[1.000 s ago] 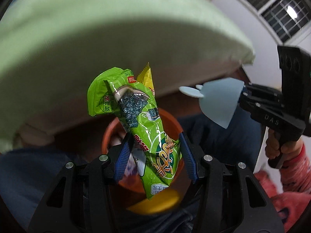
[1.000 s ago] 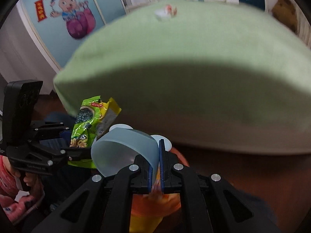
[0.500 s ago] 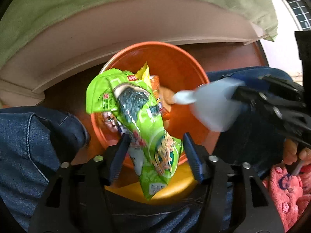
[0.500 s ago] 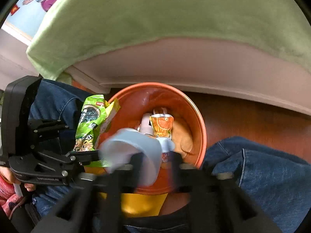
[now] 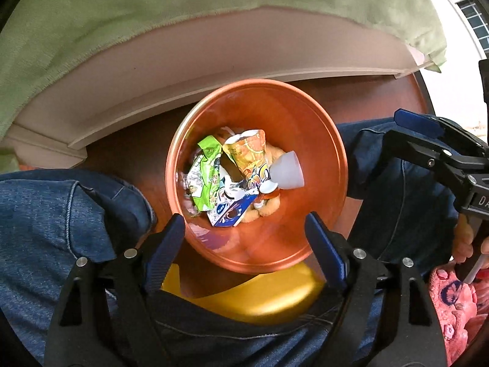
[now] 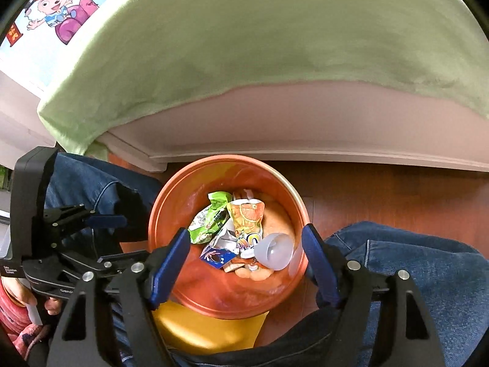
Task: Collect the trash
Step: 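Reach to the bed and grasp the white foam tube with the left gripper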
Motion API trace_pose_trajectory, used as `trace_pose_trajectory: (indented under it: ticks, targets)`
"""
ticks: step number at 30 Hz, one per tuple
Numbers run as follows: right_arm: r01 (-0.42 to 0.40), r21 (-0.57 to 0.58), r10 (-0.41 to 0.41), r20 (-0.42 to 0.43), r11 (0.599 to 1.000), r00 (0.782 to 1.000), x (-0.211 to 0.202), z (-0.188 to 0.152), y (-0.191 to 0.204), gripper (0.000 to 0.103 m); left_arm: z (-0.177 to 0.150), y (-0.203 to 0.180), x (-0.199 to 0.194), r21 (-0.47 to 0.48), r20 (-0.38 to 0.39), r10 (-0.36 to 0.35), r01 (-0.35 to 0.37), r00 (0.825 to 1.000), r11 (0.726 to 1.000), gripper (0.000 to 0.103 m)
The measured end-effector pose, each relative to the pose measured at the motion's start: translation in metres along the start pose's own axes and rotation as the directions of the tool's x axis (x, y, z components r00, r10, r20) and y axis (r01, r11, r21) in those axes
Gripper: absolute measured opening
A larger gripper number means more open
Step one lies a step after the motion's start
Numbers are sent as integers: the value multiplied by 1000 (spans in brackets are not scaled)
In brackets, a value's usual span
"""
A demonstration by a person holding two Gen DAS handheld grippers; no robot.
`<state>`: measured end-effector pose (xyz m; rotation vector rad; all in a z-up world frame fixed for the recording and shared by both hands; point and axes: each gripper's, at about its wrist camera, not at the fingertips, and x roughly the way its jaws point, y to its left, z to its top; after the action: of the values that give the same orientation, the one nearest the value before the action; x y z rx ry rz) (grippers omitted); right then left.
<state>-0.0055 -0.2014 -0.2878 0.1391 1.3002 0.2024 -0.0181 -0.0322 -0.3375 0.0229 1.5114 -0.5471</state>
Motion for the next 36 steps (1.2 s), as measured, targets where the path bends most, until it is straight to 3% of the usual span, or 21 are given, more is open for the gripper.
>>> trace_pose_trajectory:
  ticks: [15, 21, 24, 28, 31, 34, 36]
  targets:
    - [15, -26, -12, 137, 1000, 991, -46, 22, 4, 78, 15, -10, -52, 21, 121, 0, -3, 993, 1000, 79]
    - [21, -26, -14, 246, 999, 969, -80, 32, 6, 81, 38, -10, -118, 34, 278, -6, -4, 960, 999, 79]
    - [31, -43, -17, 306, 999, 952, -96, 36, 11, 81, 63, -9, -155, 31, 372, -10, -2, 928, 1000, 79]
    - [38, -70, -11, 350, 997, 937, -108, 39, 17, 83, 119, 4, -193, -25, 466, -44, 63, 884, 998, 82]
    - [34, -87, -1, 356, 996, 935, -108, 39, 21, 83, 172, 7, -213, -53, 537, -5, 40, 844, 998, 82]
    - [42, -87, -8, 364, 995, 931, -105, 39, 21, 83, 221, 11, -218, -80, 551, 13, 37, 834, 996, 82]
    - [42, -82, -9, 369, 996, 930, -105, 39, 19, 83, 262, 16, -214, -116, 537, 15, 56, 844, 992, 82]
